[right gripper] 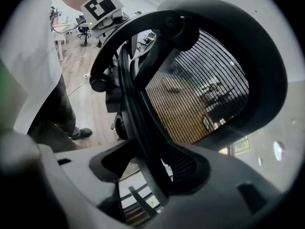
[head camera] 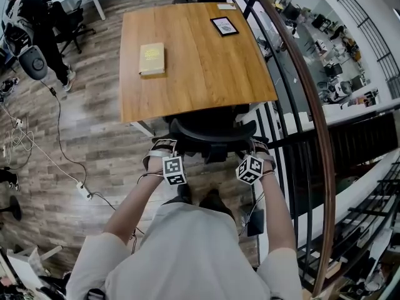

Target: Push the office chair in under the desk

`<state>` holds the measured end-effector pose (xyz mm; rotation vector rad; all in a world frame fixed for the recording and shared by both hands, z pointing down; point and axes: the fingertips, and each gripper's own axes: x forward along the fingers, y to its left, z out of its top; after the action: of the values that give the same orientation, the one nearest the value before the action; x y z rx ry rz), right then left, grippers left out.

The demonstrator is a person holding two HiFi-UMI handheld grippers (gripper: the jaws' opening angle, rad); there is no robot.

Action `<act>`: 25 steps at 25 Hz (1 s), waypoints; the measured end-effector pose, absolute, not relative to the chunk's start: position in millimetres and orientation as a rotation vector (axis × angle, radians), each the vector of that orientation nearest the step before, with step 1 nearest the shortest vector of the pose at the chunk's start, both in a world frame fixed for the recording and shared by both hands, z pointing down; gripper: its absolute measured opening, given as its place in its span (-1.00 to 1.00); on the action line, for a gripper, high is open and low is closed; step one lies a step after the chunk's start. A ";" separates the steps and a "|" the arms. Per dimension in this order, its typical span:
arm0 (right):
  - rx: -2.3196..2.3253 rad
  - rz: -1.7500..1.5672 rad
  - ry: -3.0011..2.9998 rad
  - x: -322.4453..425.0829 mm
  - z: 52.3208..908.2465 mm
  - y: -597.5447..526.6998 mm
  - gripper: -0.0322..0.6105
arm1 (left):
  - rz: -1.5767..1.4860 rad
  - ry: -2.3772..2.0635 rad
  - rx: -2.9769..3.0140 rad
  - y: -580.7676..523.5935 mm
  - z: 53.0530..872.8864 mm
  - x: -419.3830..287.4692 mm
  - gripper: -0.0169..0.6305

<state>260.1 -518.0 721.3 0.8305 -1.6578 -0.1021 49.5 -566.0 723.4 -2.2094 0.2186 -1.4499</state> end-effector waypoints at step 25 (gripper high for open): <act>0.702 -0.223 -1.727 305.7 719.7 -634.5 -0.19 | -1.507 0.400 -2.238 -654.8 721.3 90.5 -0.45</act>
<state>305.7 -634.5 719.7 0.7021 -1.7275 -0.2231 90.5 -654.8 721.3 -2.2378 0.3998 -1.5072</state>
